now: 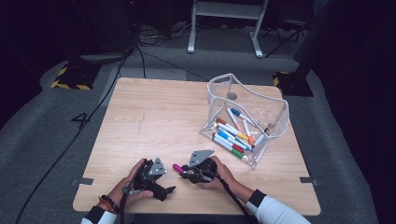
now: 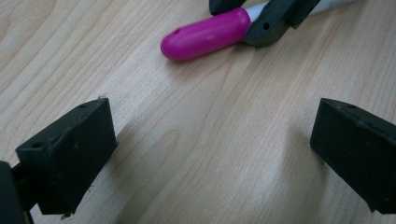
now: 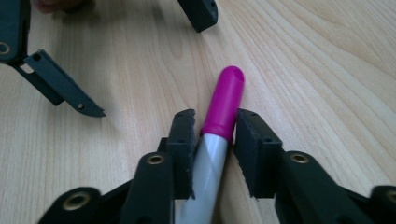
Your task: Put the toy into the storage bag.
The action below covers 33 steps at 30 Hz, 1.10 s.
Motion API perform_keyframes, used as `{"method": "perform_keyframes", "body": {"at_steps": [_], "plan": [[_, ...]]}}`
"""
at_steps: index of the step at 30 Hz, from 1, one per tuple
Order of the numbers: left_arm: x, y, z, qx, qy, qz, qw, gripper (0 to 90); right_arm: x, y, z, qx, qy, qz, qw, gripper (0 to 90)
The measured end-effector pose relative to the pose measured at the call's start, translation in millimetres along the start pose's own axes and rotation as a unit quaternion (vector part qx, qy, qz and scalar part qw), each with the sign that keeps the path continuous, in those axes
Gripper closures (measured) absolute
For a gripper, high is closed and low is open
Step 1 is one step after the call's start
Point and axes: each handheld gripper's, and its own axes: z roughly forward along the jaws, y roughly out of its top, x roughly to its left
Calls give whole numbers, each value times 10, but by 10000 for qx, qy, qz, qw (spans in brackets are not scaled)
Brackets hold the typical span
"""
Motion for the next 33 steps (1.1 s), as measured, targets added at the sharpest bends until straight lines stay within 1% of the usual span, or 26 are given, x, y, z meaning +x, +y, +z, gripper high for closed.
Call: {"method": "perform_keyframes", "body": {"at_steps": [1,3,5,9,11,15,20,21,22,26,33], "plan": [[0,2,0,14,2,-3,10000,4,-1,-10,-5,-19,1,31,10000,733],[-2,10,5,19,9,-21,10000,2,-14,-20,-14,-34,33,16,10000,739],[-3,12,8,18,16,-30,10000,3,-14,-27,-32,0,7,-50,10000,741],[8,25,19,24,-6,-14,10000,1,-28,-73,-90,35,19,-71,10000,743],[16,40,32,21,-9,-13,10000,1,-40,-111,-129,31,60,-76,9999,743],[26,59,48,22,-21,8,10000,1,-59,-171,-201,56,8,-63,10000,744],[50,90,73,26,-50,47,10000,1,-68,-235,-270,63,-55,16,10000,745],[51,96,80,20,-43,30,10000,1,-65,-246,-285,73,-72,28,9999,745],[55,102,86,16,-52,39,10000,1,-71,-257,-299,81,-85,8,9999,745],[70,121,100,29,-70,63,10000,0,-96,-302,-360,134,-109,86,9998,746],[84,140,116,35,-92,94,9999,0,-157,-326,-524,-13,-279,195,9994,746]]}}
